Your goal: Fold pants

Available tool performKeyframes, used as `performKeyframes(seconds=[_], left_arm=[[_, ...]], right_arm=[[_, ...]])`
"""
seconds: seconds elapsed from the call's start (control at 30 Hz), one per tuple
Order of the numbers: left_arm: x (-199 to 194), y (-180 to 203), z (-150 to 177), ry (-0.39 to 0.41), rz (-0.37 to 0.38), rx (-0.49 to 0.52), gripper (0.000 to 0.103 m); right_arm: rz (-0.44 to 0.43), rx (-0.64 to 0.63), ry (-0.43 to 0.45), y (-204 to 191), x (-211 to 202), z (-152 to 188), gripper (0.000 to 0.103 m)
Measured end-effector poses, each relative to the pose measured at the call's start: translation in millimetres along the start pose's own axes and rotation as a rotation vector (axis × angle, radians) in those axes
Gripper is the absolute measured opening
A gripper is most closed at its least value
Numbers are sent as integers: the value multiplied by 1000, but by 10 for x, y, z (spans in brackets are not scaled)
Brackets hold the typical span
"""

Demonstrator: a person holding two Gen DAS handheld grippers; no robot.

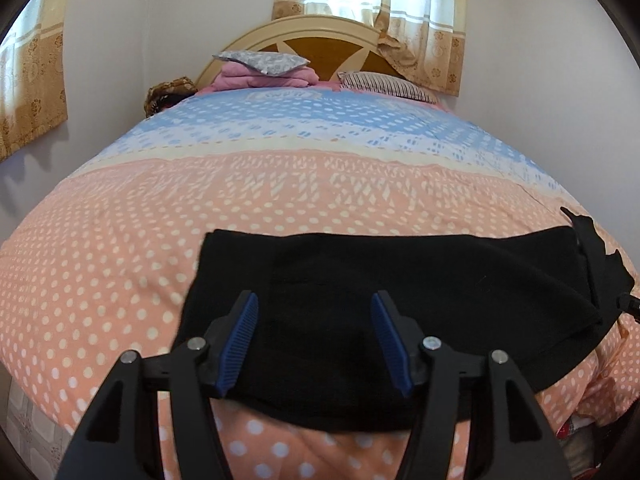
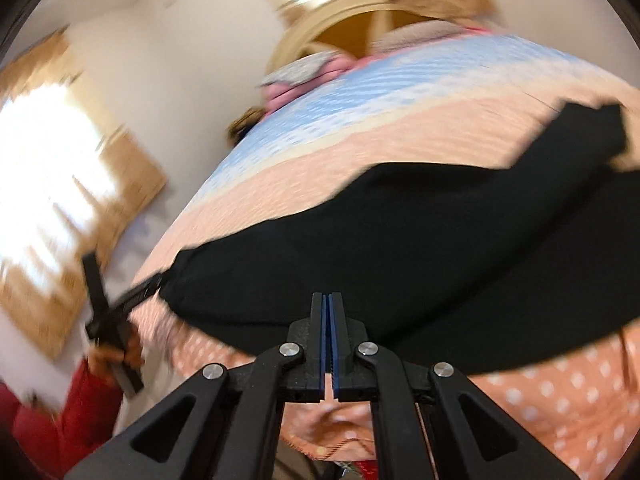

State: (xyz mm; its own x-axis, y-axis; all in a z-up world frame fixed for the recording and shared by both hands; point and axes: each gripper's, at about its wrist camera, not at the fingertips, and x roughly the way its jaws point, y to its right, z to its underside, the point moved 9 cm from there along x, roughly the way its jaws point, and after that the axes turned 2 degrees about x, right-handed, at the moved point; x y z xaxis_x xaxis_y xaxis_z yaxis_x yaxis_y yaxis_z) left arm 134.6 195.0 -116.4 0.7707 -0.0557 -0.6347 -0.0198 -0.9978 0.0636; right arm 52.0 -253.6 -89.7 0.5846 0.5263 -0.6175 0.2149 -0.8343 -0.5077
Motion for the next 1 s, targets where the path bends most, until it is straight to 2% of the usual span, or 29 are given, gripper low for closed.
performKeyframes(seconds=[0.13, 0.23, 0.33, 0.5, 0.63, 0.7, 0.83, 0.87, 0.9, 0.93, 0.97, 1.0], left_arm=[[137, 108, 6, -15, 21, -3, 62], [230, 158, 80, -38, -1, 18, 62], [320, 140, 193, -73, -23, 22, 62], [316, 162, 223, -66, -47, 41, 63], [323, 164, 225, -67, -52, 40, 65], [330, 166, 221, -71, -53, 37, 66], [358, 174, 206, -76, -54, 21, 70], [374, 183, 200, -78, -55, 19, 71], [389, 191, 193, -79, -57, 16, 72], [393, 195, 191, -80, -59, 14, 73], [399, 198, 186, -79, -60, 14, 74], [404, 200, 185, -77, -62, 12, 74]], right_arm=[[65, 101, 82, 331, -301, -121, 2], [125, 143, 175, 542, -565, -426, 2], [198, 156, 221, 731, -628, -745, 3], [264, 225, 196, 1119, -284, -1405, 3], [423, 234, 166, 1616, 51, -1816, 3], [517, 241, 128, 1891, 187, -1931, 3], [602, 233, 93, 2186, 330, -2049, 4], [615, 224, 84, 2224, 350, -2074, 9], [627, 218, 76, 2240, 374, -2085, 31], [632, 215, 70, 2262, 405, -2113, 45], [633, 214, 73, 2277, 426, -2133, 63], [645, 212, 76, 2305, 443, -2155, 65]])
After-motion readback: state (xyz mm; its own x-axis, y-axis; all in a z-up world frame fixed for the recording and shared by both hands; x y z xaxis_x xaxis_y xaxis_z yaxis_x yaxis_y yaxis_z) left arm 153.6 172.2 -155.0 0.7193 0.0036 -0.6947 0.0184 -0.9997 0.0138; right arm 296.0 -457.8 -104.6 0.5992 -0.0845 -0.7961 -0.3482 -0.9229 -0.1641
